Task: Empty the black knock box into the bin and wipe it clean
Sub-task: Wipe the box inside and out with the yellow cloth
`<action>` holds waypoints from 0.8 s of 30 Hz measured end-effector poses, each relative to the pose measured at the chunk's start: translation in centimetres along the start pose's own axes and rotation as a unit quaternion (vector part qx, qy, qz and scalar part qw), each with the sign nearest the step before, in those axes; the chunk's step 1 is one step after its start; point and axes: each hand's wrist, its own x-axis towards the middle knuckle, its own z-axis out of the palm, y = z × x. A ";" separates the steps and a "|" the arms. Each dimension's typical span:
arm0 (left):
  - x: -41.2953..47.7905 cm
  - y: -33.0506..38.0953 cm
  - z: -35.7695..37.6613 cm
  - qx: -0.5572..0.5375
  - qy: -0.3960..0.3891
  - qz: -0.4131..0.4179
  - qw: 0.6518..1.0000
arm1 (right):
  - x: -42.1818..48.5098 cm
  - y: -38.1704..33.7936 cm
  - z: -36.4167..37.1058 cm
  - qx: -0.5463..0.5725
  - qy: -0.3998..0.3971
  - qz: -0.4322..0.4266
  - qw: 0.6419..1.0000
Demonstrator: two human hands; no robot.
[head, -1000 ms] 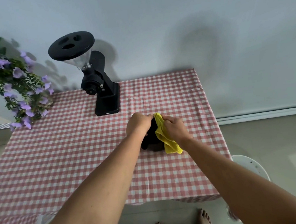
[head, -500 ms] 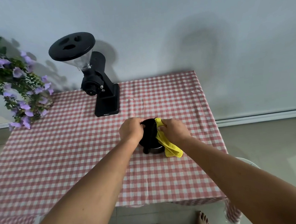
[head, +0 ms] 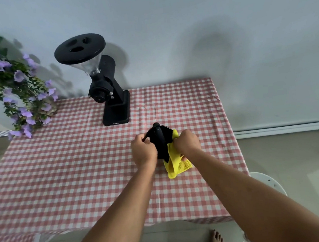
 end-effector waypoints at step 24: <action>1.9 3.6 -3.1 -0.028 -0.311 0.001 0.950 | 2.4 1.1 -3.2 -0.321 0.148 -0.493 0.795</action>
